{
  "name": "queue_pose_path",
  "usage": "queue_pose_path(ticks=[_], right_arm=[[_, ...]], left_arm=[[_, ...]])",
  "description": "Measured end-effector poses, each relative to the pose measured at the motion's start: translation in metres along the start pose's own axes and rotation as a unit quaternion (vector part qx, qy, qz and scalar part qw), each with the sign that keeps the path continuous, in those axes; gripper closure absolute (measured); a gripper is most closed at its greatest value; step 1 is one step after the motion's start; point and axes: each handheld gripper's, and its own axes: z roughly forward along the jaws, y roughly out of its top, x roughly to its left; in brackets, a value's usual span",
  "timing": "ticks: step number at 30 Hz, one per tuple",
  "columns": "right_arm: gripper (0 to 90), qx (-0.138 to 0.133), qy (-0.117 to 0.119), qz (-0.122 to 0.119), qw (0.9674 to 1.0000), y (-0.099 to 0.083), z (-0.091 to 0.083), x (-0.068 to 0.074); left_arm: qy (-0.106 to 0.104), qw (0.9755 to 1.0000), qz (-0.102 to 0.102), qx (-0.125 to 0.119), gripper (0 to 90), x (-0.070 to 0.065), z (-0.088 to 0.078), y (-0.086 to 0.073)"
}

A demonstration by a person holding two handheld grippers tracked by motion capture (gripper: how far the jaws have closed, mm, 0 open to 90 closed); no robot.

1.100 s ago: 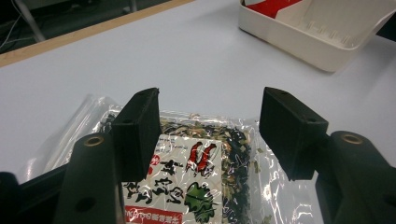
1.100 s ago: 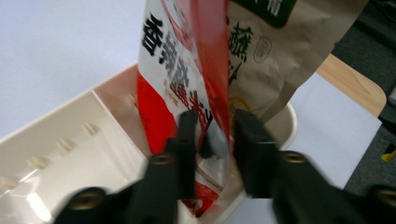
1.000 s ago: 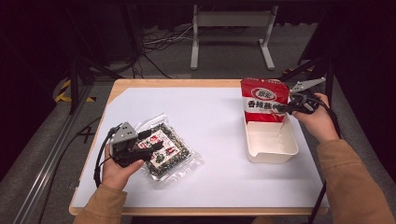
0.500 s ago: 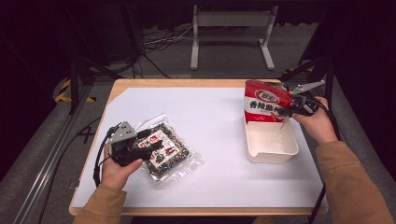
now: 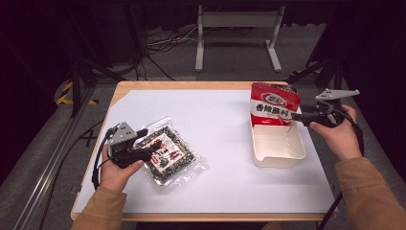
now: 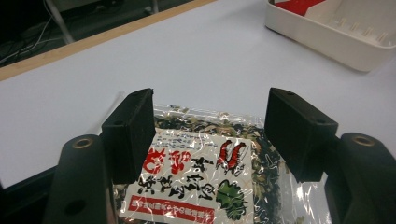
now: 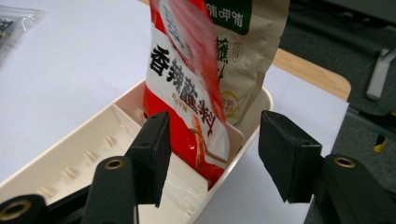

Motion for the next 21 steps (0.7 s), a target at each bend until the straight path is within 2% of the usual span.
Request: queue_pose_path(ticks=[3,5,6,8,10,16,20,21], right_arm=[[44.8,-0.008,-0.002,-0.002,1.0000,-0.001,-0.009,0.007],[45.4,-0.010,0.000,-0.004,0.9999,-0.001,-0.018,0.016],[46.2,-0.018,0.001,-0.006,0.9998,0.000,-0.025,0.025],[46.4,-0.019,0.004,-0.006,0.9998,0.000,-0.027,0.028],[46.2,-0.026,0.010,-0.014,0.9995,0.002,-0.034,0.037],[44.9,-0.043,0.039,-0.024,0.9980,0.003,-0.040,0.063],[44.4,-0.051,0.039,-0.034,0.9974,0.002,-0.040,0.072],[44.0,-0.059,0.047,-0.031,0.9967,0.000,-0.039,0.078]], left_arm=[[0.007,1.0000,0.000,0.002,32.8,0.003,0.000,0.001],[0.019,0.9997,0.006,0.015,31.9,0.005,0.000,0.001],[0.027,0.9993,0.009,0.022,30.7,0.005,0.001,0.001],[0.030,0.9991,0.012,0.027,30.2,0.007,0.001,0.000],[0.031,0.9990,0.012,0.030,29.3,0.009,0.000,-0.001],[0.036,0.9988,0.005,0.031,28.3,0.015,-0.002,-0.003],[0.039,0.9988,0.003,0.029,27.9,0.019,-0.005,-0.004],[0.041,0.9988,0.001,0.028,27.2,0.020,-0.005,-0.004]])
